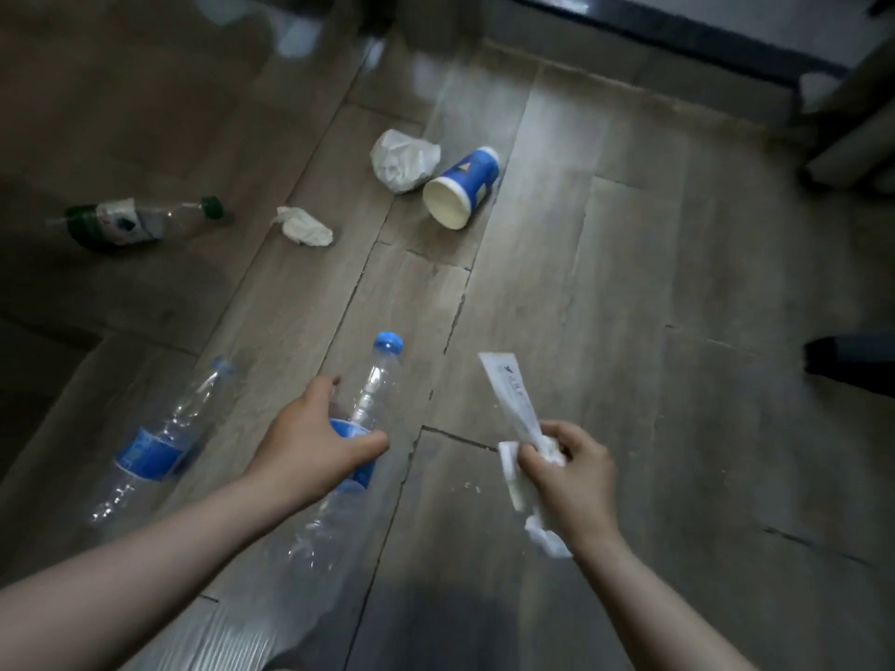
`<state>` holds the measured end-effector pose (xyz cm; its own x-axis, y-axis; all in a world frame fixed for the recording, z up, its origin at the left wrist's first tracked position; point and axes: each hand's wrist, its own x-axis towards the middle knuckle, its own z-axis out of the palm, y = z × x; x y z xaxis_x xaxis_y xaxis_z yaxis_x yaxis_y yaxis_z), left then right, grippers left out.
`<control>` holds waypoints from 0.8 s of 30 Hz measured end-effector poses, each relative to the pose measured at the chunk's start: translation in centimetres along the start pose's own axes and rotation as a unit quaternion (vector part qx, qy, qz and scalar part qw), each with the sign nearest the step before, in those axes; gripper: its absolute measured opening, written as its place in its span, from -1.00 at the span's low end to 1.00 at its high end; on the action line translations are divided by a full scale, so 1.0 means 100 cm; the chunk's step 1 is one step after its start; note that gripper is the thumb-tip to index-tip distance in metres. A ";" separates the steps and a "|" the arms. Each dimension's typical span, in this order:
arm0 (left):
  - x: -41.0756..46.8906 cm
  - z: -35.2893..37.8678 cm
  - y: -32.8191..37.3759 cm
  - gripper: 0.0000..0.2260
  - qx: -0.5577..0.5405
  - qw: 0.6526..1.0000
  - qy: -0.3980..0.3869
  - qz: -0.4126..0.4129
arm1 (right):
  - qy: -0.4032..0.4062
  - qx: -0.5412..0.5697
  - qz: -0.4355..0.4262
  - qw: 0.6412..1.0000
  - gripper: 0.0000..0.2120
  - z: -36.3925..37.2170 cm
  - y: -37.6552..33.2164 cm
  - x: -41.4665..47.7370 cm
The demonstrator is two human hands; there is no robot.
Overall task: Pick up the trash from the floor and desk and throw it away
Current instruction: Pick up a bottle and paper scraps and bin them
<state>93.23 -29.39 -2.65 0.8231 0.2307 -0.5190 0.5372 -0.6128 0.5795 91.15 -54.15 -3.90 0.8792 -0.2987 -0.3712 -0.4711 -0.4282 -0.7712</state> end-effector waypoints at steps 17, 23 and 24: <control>-0.303 -0.197 0.426 -0.30 -0.036 0.979 -0.111 0.170 | 0.171 0.155 0.054 0.972 -0.88 -0.385 -0.356 -0.210; -0.435 -0.250 0.527 -0.44 -0.064 0.948 -0.181 0.255 | 0.310 0.184 0.031 0.932 -0.87 -0.502 -0.439 -0.329; -0.454 -0.259 0.538 -0.45 -0.074 0.938 -0.207 0.267 | 0.334 0.188 0.027 0.923 -0.86 -0.514 -0.449 -0.351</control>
<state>89.49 -53.26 68.33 0.8561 -0.4118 -0.3122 0.1138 -0.4390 0.8913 77.82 -68.24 70.34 0.5565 -0.8236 -0.1099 -0.3445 -0.1083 -0.9325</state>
